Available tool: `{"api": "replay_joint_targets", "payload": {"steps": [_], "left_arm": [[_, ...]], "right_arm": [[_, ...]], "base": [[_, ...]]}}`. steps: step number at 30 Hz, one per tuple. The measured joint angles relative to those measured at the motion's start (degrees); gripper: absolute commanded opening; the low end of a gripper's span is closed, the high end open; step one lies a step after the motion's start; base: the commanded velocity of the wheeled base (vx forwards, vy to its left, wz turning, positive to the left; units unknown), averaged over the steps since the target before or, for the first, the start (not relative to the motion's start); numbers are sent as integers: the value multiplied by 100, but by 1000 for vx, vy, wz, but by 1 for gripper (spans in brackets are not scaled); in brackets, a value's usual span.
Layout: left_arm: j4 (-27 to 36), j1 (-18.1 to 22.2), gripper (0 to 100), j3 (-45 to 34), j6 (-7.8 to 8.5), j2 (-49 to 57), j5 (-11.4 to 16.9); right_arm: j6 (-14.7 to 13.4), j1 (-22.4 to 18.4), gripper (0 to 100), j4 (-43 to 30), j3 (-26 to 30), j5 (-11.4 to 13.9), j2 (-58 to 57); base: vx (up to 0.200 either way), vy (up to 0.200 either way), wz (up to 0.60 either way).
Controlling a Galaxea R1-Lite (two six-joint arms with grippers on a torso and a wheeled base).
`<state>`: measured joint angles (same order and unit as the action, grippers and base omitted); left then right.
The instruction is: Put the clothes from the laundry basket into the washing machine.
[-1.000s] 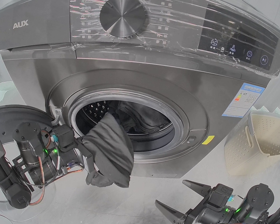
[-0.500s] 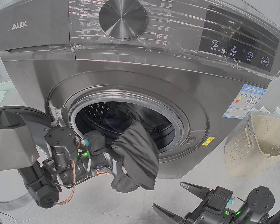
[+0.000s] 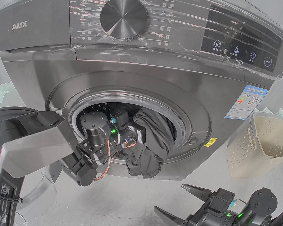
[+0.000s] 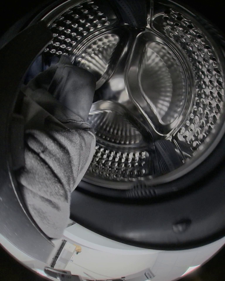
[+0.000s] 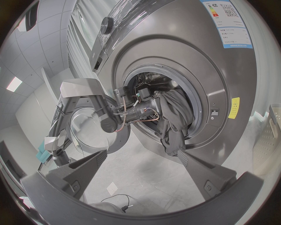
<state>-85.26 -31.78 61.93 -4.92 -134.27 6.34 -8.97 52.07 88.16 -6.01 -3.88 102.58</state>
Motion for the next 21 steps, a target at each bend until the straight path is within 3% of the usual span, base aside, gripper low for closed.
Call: {"api": "replay_joint_targets", "payload": {"steps": [14, 21], "left_arm": [[1150, 321, 0, 2697, -71, -1008, -677], [1694, 581, 0, 3901, -165, -1369, -1318]], "right_arm": [[-9, 5, 100, -2, 0, 0, 37], [-9, -6, 100, -2, 0, 0, 48]], "base": [[0, 0, 0], [0, 0, 0]]}}
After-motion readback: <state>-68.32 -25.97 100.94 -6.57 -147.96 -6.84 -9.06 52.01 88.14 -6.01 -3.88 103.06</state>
